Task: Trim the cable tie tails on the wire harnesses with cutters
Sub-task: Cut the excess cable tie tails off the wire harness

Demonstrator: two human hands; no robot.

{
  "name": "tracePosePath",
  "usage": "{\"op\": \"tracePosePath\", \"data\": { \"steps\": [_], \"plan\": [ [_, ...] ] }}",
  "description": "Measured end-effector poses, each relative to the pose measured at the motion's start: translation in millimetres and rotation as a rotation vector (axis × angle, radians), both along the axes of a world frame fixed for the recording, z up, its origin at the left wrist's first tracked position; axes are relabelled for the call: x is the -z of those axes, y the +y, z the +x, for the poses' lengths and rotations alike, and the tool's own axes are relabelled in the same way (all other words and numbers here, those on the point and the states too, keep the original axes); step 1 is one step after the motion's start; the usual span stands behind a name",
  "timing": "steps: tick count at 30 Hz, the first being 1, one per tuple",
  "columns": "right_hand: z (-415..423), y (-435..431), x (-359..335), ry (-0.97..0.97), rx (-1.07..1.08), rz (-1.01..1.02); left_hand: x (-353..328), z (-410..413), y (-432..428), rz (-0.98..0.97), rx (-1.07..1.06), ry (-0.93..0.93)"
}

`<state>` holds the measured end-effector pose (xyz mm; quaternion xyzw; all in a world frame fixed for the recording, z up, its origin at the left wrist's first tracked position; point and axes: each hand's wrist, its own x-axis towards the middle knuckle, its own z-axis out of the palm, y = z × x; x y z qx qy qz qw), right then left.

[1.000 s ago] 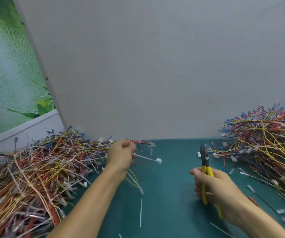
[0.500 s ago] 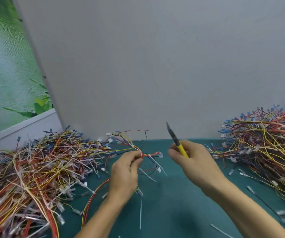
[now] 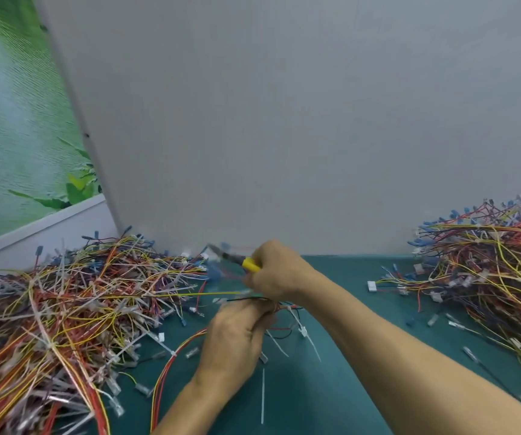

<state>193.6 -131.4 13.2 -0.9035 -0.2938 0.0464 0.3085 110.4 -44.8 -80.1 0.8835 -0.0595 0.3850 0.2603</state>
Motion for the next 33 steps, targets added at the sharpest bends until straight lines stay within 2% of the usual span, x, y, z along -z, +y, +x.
{"op": "tracePosePath", "data": {
  "steps": [3, 6, 12, 18, 19, 22, 24, 25, 30, 33],
  "plan": [
    [5, -2, -1, -0.023, 0.3, 0.432, -8, -1, 1, -0.132, -0.102, 0.002],
    [7, -6, 1, -0.026, 0.355, 0.414, -13, -3, 3, -0.155, -0.194, -0.01],
    [18, -18, -8, -0.032, 0.467, 0.665, -17, -8, 4, -0.121, -0.242, 0.012],
    [19, -22, 2, -0.002, 0.443, 0.643, -69, -24, 33, 0.063, -0.417, -0.069],
    [20, -23, 4, 0.008, 0.443, 0.638, -79, -25, 45, 0.124, -0.467, -0.017],
    [20, -27, 11, 0.041, 0.435, 0.628, -96, -24, 79, 0.313, -0.611, 0.393],
    [19, -28, 16, 0.057, 0.437, 0.633, -95, -26, 93, 0.291, -0.62, 0.587],
    [18, -28, 19, 0.063, 0.437, 0.63, -92, -28, 97, 0.264, -0.612, 0.609],
    [16, -24, 30, 0.088, 0.435, 0.616, -84, -41, 115, 0.06, -0.559, 0.47],
    [14, -18, 36, 0.123, 0.452, 0.623, -79, -44, 119, 0.033, -0.533, 0.454]
  ]
}}
